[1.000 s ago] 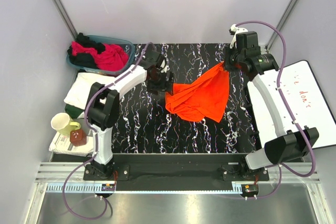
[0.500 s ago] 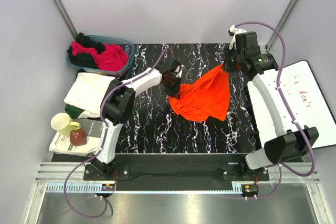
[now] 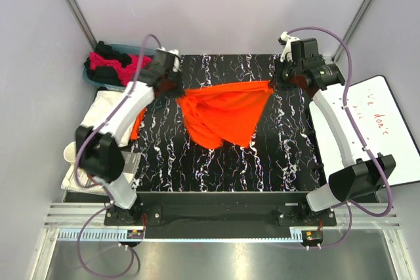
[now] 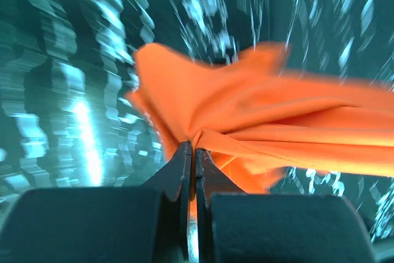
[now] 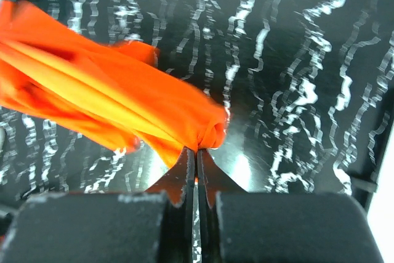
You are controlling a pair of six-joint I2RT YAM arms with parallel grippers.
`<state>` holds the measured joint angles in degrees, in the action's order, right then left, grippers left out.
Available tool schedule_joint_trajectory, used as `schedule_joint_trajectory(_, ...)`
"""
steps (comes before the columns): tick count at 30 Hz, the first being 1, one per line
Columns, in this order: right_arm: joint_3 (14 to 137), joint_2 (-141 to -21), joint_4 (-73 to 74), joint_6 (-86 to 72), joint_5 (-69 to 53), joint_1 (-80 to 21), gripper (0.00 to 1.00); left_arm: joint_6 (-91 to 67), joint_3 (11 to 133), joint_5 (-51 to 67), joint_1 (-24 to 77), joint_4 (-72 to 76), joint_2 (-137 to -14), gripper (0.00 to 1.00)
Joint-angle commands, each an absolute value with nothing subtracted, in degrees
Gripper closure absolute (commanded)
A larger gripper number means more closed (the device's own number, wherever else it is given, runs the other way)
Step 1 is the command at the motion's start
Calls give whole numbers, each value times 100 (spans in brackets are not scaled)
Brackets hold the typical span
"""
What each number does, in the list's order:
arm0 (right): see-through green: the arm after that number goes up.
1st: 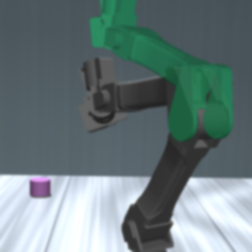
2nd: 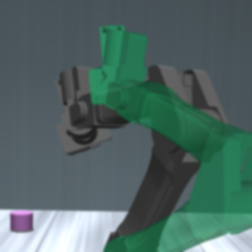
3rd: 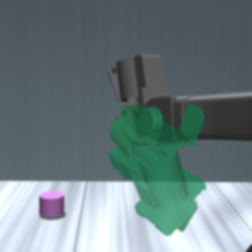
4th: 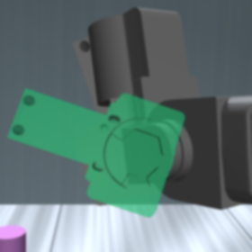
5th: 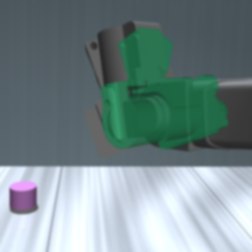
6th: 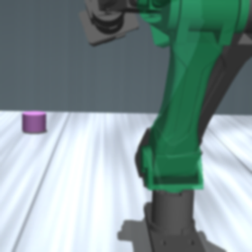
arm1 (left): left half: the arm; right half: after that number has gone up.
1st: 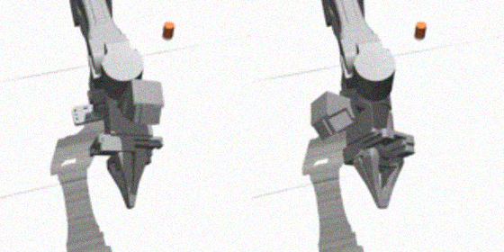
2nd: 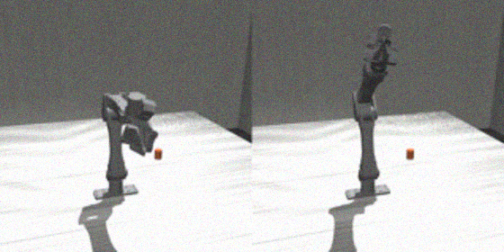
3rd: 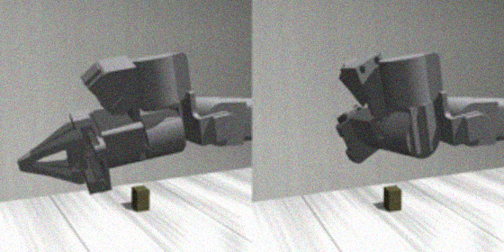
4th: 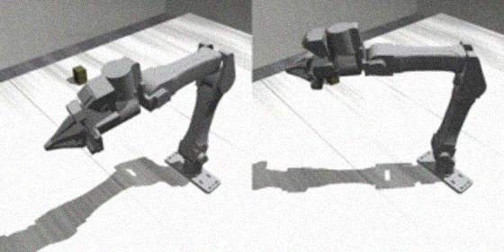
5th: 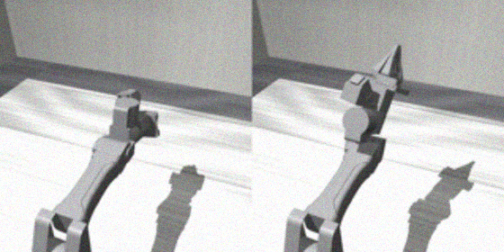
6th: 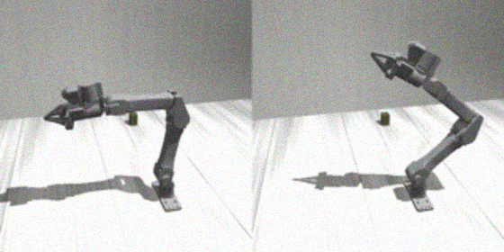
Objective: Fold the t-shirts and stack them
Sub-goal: Flatten out the tshirt
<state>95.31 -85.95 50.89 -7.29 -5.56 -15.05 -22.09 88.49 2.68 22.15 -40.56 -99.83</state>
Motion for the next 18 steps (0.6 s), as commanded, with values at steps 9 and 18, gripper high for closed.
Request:
schedule_joint_trajectory(9, 9511, -8314, 4825, -606, -388, -1450, 100, -1942, 10300, 226, 3119, -4333, -9806, 93)
schedule_joint_trajectory(18, 8676, -8534, 5062, -501, 386, -1450, 100, -2119, 9739, 97, 3349, -4526, -10020, 1)
